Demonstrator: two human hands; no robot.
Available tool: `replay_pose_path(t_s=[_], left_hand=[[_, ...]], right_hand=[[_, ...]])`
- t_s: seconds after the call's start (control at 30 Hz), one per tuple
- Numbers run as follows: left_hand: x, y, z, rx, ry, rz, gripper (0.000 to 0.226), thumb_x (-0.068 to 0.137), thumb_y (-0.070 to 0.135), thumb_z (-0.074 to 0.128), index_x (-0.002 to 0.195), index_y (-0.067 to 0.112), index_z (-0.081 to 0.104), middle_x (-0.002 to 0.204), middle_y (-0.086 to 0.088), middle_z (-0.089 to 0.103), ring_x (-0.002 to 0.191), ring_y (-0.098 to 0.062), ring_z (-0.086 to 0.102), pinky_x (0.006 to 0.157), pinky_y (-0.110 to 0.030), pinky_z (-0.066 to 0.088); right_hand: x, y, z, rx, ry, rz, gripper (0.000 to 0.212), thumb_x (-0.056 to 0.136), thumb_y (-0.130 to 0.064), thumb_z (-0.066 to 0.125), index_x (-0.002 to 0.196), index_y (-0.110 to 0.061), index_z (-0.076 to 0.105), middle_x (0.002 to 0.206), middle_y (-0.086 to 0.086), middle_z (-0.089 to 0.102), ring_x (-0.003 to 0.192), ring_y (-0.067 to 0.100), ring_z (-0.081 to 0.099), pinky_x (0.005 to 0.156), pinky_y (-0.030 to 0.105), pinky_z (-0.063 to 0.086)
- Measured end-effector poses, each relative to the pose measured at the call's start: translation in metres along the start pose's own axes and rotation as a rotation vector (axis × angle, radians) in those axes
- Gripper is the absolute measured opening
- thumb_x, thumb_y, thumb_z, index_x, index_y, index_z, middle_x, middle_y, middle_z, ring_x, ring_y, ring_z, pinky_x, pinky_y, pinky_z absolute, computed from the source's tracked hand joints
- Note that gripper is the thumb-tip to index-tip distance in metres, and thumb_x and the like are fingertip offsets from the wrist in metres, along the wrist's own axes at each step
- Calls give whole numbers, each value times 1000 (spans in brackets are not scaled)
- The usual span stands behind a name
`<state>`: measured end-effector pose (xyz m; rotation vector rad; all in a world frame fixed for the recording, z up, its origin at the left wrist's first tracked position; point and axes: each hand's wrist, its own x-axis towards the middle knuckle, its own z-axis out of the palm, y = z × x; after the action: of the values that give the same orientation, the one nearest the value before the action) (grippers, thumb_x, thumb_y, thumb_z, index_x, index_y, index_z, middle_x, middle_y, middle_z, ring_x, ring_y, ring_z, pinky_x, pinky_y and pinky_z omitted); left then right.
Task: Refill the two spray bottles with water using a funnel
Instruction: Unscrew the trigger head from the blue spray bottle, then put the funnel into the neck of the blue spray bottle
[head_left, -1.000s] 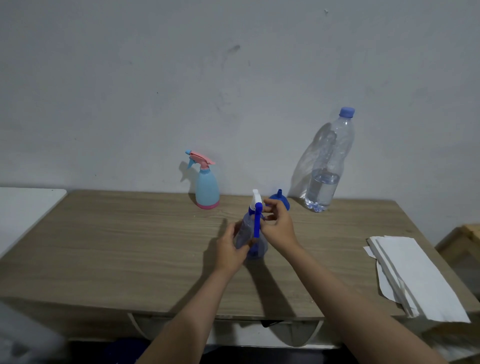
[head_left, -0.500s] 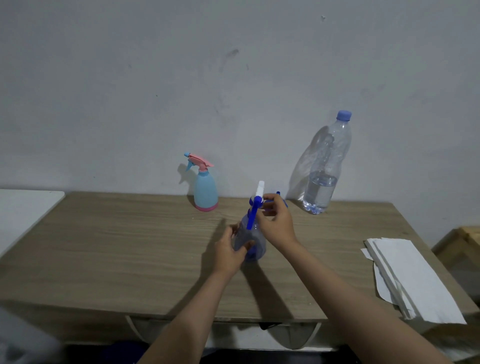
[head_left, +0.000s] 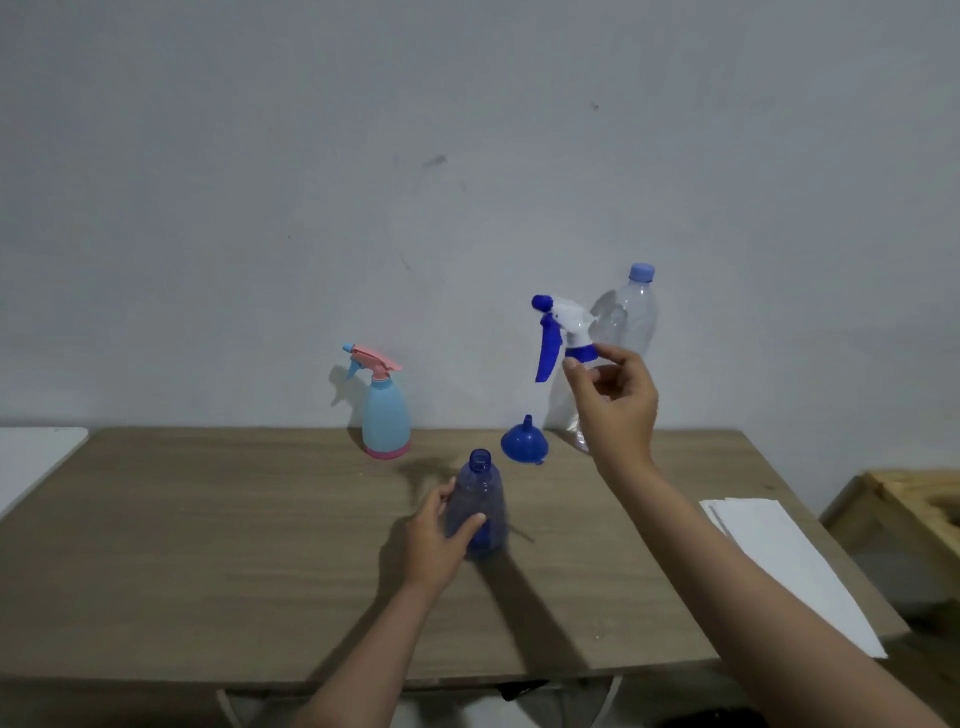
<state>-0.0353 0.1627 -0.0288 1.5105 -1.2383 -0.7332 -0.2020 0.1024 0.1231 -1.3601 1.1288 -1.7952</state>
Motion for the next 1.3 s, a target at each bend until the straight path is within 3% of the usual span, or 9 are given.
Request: replay_pose_path(t_s=[0.2,0.27,0.37,0.47,0.7,0.87,0.97,1.13,1.3], left_hand=[[0,0,2,-7,11,-23,37,77,13,77,105,20,54,96,21,58,88,11,56,66,2,40],[2,-5,3,8,28,-29,38,77,14,78,107,18,56,98,18,60,92,2,59,67,2,39],[3,-6,4,43,33,-36,40,77,16,77,112,14,58,104,14,61,93,4,57,66,4,38],[4,-7,6,49,33,-49,43,78,16,77,116,13,57,108,12,60,91,10,53,65,5,37],[7,-23,6,159,28,-77,47,75,48,72,115,43,49,114,24,59,96,5,57,71,-16,48],[11,-36,9,109,40,-79,48,70,53,73,111,56,46,118,23,59,108,2,57,86,-30,55],[11,-44,13,43,85,-32,50,69,49,76,112,51,51,115,22,63,110,0,59,91,-37,54],[15,-58,21,64,162,40,59,68,48,75,121,37,52,119,7,64,112,-11,60,94,-42,52],[20,-67,24,109,171,67,61,70,52,74,123,51,44,124,1,60,114,-16,59,97,-43,50]], right_hand=[[-36,95,-36,-371,83,261,20,80,-24,73,94,-16,61,71,4,58,62,15,54,61,24,42],[-49,124,-44,-479,55,349,22,79,-24,72,96,-14,62,74,6,61,67,21,58,63,28,42],[-61,151,-49,-584,-31,466,20,80,-25,70,94,-13,61,69,4,59,64,19,56,57,29,41],[-66,167,-47,-681,-92,539,21,79,-28,70,94,-17,61,73,4,64,71,23,62,67,35,51],[-69,186,-50,-832,-183,668,41,75,-32,73,108,-11,60,107,12,63,99,32,60,83,38,51],[-33,176,-40,-745,-198,351,49,79,-30,72,121,-12,53,118,9,50,110,27,52,94,43,46],[16,177,-19,-671,-400,187,50,76,-20,71,122,-11,53,119,7,51,112,25,50,92,35,44],[94,201,23,-1070,-948,12,72,69,-20,76,135,-20,45,129,10,48,121,30,45,94,39,41],[116,232,48,-1255,-1260,27,80,65,-14,81,136,-24,46,130,7,45,118,32,47,93,43,48]])
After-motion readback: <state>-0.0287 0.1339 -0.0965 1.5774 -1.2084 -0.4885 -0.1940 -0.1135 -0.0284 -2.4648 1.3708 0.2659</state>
